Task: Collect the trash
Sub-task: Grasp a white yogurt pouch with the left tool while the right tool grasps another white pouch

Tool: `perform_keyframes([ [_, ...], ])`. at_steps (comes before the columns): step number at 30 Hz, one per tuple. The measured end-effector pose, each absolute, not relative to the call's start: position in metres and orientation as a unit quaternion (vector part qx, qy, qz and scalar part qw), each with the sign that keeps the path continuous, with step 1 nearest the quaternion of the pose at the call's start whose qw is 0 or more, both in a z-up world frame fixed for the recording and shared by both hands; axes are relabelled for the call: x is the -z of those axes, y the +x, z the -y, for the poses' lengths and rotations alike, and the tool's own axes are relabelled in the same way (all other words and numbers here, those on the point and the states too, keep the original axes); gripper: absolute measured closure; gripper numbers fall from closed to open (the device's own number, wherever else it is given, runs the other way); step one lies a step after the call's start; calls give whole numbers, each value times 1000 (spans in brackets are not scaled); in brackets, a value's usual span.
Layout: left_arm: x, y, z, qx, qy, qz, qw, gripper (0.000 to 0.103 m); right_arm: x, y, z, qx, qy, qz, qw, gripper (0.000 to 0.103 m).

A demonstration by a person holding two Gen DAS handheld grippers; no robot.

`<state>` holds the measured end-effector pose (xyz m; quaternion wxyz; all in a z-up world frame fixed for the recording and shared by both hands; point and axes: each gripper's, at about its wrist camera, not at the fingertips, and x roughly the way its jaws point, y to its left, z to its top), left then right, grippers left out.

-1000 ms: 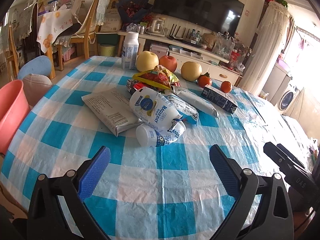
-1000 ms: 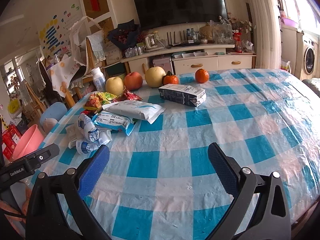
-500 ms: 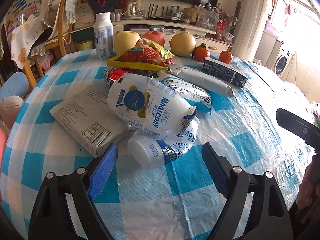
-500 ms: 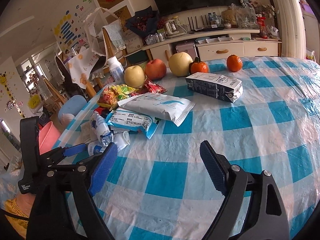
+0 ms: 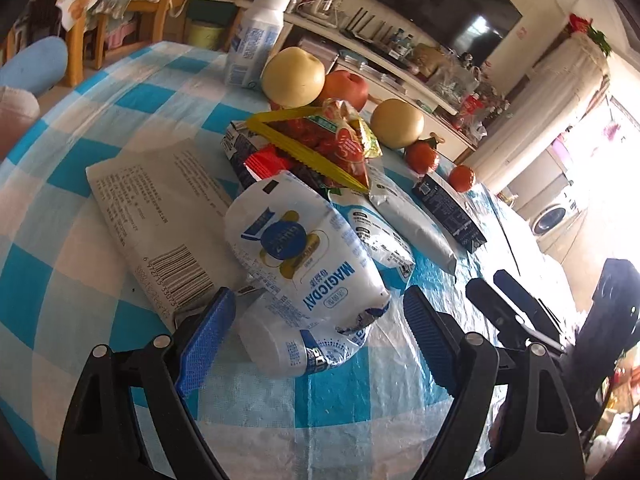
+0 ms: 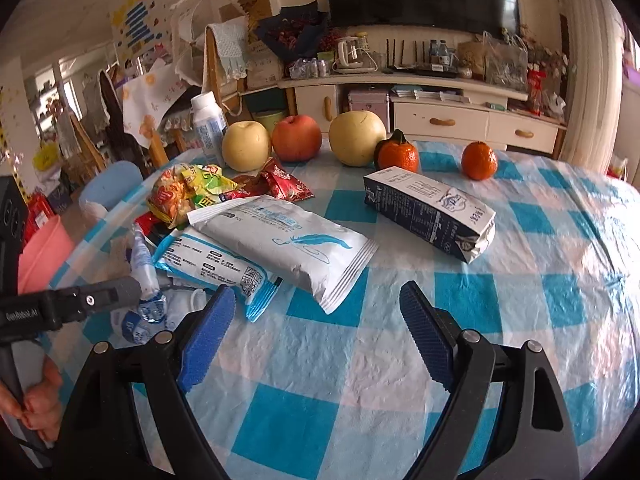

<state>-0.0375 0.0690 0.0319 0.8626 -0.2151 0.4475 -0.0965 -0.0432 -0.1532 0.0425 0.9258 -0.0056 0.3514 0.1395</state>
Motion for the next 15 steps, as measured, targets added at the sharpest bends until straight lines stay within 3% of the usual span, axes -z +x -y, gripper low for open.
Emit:
perform_keyframes([
  [11,-22,-1,-79,76,-296,-470,828,18,-27,-11,119,-135,-133,-361,913,20],
  [12,-20,2,-79,76,-299,-472,826,21,-26,-9,116,-135,-144,-361,911,21],
  [13,-18,3,-77,74,-298,-475,824,31,-24,-7,112,-135,-152,-361,910,22],
  [15,-12,7,-77,79,-308,-481,817,37,-23,-4,108,-132,-167,-357,910,25],
])
